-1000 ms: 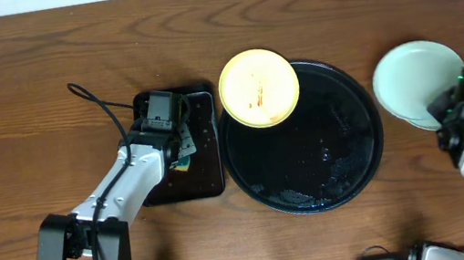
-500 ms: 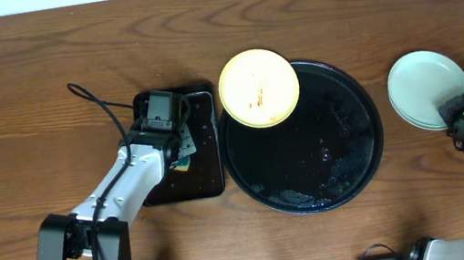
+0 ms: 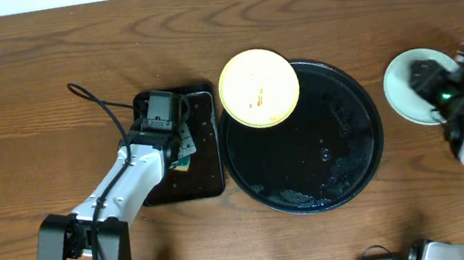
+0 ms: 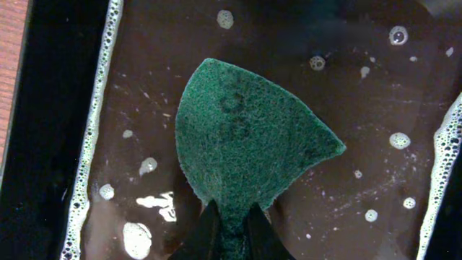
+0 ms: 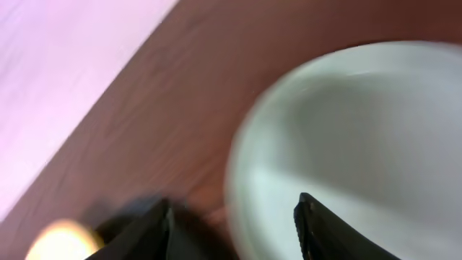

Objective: Clean dirty plates on tray and stack at the side
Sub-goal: 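Open the right gripper and move it toward the yellow plate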

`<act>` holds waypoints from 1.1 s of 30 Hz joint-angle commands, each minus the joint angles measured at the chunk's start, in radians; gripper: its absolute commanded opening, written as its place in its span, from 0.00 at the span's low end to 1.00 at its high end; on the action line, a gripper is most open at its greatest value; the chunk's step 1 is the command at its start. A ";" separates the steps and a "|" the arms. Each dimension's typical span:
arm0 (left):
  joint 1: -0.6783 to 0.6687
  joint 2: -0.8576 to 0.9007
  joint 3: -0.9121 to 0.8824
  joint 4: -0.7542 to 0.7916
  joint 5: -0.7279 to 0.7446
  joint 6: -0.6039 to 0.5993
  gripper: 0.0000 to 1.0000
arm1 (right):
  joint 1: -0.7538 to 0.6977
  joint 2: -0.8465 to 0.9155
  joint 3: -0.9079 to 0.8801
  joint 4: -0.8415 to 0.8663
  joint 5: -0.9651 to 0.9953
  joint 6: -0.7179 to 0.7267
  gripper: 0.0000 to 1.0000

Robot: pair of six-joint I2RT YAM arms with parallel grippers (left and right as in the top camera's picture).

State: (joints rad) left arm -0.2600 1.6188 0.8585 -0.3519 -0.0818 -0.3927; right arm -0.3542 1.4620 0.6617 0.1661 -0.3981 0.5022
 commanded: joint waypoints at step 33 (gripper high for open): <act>0.002 -0.016 -0.004 -0.006 -0.035 -0.005 0.07 | 0.556 0.558 0.614 -0.302 0.068 -0.447 0.52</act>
State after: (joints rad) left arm -0.2596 1.6188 0.8585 -0.3565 -0.0887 -0.3927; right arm 0.1844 1.9903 1.2701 -0.1463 -0.3199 0.0669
